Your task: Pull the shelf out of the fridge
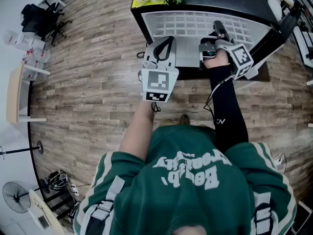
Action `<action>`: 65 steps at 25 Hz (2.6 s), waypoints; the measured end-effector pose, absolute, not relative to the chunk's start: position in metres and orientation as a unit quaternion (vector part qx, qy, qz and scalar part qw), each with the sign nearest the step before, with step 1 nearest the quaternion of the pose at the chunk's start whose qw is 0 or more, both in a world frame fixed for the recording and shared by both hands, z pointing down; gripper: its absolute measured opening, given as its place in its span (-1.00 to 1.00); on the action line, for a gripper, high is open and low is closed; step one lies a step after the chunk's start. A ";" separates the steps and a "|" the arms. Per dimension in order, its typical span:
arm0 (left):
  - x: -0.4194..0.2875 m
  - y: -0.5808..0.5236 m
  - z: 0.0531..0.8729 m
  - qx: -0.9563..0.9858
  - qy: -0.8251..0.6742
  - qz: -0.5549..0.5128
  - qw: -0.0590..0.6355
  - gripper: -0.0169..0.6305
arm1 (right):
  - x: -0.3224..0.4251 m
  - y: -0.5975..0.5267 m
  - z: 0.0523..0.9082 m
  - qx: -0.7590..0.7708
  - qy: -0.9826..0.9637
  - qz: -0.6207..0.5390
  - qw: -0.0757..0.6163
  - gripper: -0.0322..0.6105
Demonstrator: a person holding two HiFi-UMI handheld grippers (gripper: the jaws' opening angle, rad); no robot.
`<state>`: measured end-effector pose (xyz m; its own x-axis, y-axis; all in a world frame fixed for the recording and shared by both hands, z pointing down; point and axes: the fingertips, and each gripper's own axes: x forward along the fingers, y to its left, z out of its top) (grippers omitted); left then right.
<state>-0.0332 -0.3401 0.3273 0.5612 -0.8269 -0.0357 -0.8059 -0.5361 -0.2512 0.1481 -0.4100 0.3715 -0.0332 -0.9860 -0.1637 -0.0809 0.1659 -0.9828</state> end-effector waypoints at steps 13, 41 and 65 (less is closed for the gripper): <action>-0.035 -0.333 0.328 -0.874 0.470 -0.043 0.119 -0.90 | 0.147 -0.402 0.370 -0.468 0.571 -0.443 0.509 -0.77; -0.043 -0.320 0.329 -0.879 0.462 -0.043 0.111 -0.90 | 0.147 -0.386 0.373 -0.474 0.567 -0.439 0.511 -0.77; -0.052 -0.306 0.327 -0.883 0.455 -0.040 0.104 -0.90 | 0.146 -0.369 0.376 -0.482 0.559 -0.440 0.511 -0.77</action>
